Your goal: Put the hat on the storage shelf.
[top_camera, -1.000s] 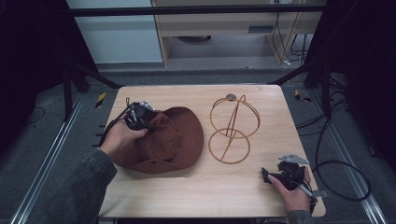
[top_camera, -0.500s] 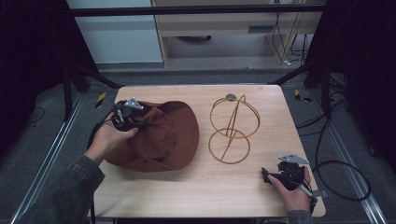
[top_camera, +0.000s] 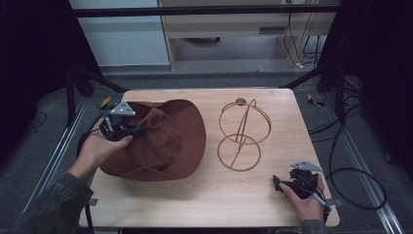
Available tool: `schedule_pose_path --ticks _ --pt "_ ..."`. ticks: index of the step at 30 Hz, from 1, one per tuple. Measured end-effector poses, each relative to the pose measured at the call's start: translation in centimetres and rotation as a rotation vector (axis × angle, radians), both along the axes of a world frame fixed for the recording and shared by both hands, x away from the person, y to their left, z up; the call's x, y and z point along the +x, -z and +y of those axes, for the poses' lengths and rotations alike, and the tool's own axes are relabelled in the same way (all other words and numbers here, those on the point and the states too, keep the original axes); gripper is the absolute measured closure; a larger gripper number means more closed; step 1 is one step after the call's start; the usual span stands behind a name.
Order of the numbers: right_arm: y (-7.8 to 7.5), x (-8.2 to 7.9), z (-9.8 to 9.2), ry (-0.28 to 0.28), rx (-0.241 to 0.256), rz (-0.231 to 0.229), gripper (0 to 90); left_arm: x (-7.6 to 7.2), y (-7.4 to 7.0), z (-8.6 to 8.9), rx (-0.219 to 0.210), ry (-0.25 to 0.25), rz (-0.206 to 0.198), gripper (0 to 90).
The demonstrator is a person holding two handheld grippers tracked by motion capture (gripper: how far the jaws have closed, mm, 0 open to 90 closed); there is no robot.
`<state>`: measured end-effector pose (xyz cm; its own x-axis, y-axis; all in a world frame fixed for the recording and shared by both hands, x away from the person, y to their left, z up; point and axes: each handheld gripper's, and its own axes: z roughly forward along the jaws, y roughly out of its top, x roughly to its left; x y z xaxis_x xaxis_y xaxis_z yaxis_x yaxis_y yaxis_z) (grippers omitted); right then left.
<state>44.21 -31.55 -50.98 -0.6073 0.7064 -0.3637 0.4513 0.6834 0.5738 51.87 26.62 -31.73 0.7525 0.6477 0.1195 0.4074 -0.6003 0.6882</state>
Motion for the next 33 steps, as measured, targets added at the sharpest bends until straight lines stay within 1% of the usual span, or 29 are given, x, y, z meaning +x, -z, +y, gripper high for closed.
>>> schedule_pose_path --ticks 2,4,5,8,13,18,23,24,25,26,29,33 --pt "0.0 0.0 0.0 0.0 0.0 0.0 0.8 -0.2 -0.2 0.0 0.001 0.004 -0.005 88.2" --pt "0.0 0.0 0.0 0.0 0.0 0.0 0.8 -0.5 -0.4 0.1 -0.011 0.008 -0.014 88.2" --pt "0.0 0.0 0.0 0.0 0.0 0.0 0.8 -0.8 -0.7 0.1 -0.025 0.009 -0.024 88.2" --pt "0.0 0.0 0.0 0.0 0.0 0.0 0.8 -1.1 -1.0 0.3 -0.032 0.013 -0.033 88.1" --pt "0.0 0.0 0.0 0.0 0.0 0.0 0.8 -1.3 -1.8 0.9 -0.071 0.022 -0.059 88.1" --pt "0.0 0.0 0.0 0.002 -0.001 0.001 0.8 -1.7 -2.2 1.1 -0.073 0.028 -0.072 88.2" --pt "0.0 0.0 0.0 0.0 0.0 0.0 0.8 -2.2 -2.6 1.2 -0.087 0.034 -0.085 88.1" --pt "0.0 0.0 0.0 0.0 -0.001 0.0 0.8 -2.2 -2.7 1.2 -0.083 0.039 -0.088 88.2" --pt "0.0 0.0 0.0 0.0 0.0 0.0 0.8 -2.3 -2.8 1.2 -0.09 0.039 -0.091 88.2" --pt "0.0 0.0 0.0 0.001 0.0 0.0 0.8 -2.3 -2.8 1.2 -0.088 0.043 -0.093 88.2" --pt "0.0 0.0 0.0 0.001 -0.001 0.0 0.8 -2.4 -2.9 1.3 -0.108 0.049 -0.096 88.4" --pt "0.0 0.0 0.0 0.001 -0.002 0.0 0.8 -2.6 -3.1 1.2 -0.112 0.056 -0.098 88.4"
